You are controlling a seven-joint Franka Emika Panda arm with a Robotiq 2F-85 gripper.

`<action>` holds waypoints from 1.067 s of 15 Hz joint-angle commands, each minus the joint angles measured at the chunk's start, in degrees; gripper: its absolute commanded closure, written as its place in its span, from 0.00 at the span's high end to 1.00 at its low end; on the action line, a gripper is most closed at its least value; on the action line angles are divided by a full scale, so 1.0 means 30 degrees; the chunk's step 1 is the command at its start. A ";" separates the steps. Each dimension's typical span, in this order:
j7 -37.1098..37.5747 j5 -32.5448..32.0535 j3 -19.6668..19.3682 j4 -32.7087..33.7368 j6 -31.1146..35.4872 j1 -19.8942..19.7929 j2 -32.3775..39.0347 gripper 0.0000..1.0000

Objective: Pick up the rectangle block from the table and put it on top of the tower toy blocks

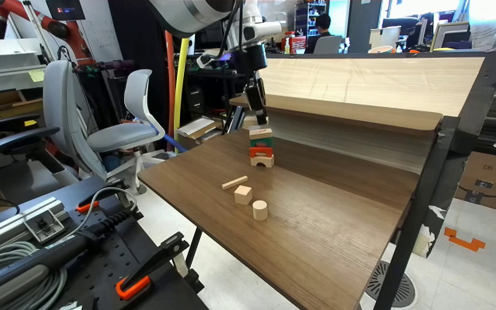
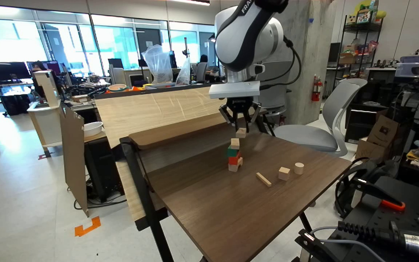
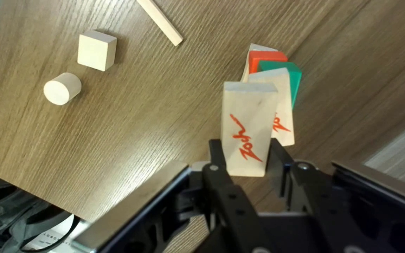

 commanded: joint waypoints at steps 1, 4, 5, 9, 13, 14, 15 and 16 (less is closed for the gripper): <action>0.0608 0.0002 -0.0126 0.1532 -0.1043 0.0191 0.0884 0.09; 0.0894 -0.0040 -0.0193 0.2211 -0.1183 0.0225 0.1483 0.09; 0.0990 -0.0050 -0.0214 0.2445 -0.1245 0.0235 0.1691 0.09; 0.1298 -0.0031 -0.0250 0.3240 -0.1567 0.0259 0.2420 0.09; 0.1365 -0.0001 -0.0207 0.3761 -0.1885 0.0280 0.2785 0.09; 0.1376 -0.0003 -0.0207 0.3827 -0.1888 0.0293 0.2834 0.09; 0.1398 -0.0015 -0.0212 0.3853 -0.1871 0.0314 0.2852 0.09; 0.1414 -0.0025 -0.0215 0.3901 -0.1882 0.0331 0.2875 0.09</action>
